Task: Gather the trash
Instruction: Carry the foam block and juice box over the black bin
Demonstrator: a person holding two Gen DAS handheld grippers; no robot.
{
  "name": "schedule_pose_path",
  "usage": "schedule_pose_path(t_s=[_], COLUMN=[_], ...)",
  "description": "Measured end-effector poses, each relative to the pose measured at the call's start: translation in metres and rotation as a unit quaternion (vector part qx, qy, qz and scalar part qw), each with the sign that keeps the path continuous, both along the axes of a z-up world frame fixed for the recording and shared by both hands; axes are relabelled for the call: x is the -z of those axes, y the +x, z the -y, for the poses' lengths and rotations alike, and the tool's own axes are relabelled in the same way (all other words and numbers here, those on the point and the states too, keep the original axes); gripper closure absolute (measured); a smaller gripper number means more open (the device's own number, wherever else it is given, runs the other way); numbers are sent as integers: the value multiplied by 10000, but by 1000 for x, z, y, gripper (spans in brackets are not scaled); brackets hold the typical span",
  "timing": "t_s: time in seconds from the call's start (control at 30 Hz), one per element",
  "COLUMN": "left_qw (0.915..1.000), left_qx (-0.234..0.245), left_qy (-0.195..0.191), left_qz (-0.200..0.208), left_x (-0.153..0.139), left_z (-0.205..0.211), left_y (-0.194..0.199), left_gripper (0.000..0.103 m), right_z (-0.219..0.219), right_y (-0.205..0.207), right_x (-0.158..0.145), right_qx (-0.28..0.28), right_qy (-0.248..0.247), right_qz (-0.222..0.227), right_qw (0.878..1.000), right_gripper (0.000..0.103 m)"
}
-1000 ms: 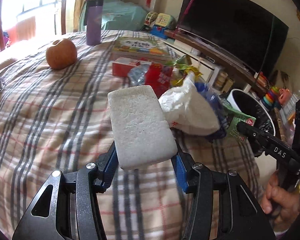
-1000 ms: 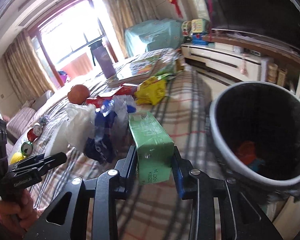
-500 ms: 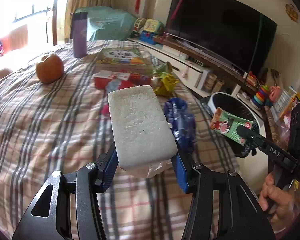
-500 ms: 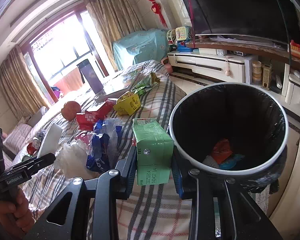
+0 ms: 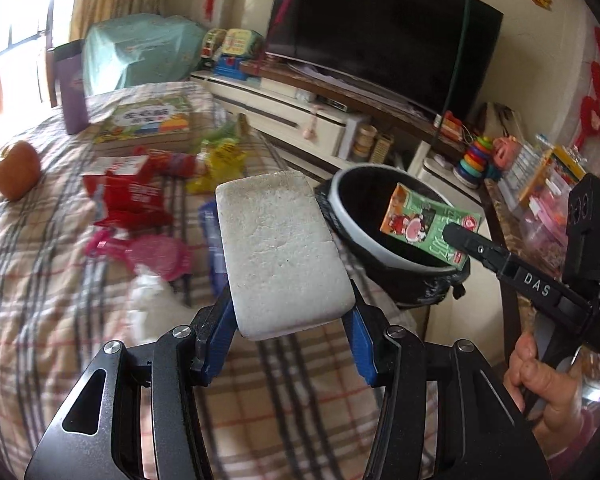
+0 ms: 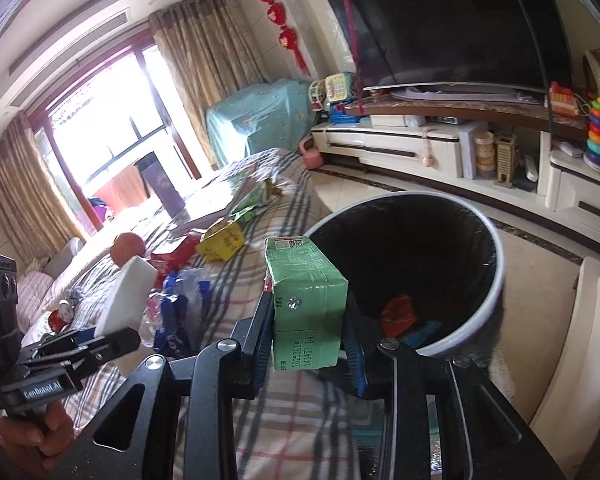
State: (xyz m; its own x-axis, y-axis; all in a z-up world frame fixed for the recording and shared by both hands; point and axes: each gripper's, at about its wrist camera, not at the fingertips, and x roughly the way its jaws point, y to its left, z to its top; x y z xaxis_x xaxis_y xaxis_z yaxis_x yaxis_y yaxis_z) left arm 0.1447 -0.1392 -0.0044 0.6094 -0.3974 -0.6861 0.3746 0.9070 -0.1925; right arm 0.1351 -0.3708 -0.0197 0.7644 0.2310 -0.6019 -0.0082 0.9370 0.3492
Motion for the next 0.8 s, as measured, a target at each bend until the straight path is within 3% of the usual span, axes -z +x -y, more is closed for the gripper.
schedule_pose_path(t_s=[0.8], left_qw=[9975], left_qx=[643], left_qy=[193], left_qz=[-212], left_x=[10], left_z=[79], left_y=[31], left_gripper=[53], right_z=[50], right_y=[-4], right_x=[10], right_qx=[492], right_qy=[-58], right_qz=[-161], right_qw=[9986], right_gripper=[70])
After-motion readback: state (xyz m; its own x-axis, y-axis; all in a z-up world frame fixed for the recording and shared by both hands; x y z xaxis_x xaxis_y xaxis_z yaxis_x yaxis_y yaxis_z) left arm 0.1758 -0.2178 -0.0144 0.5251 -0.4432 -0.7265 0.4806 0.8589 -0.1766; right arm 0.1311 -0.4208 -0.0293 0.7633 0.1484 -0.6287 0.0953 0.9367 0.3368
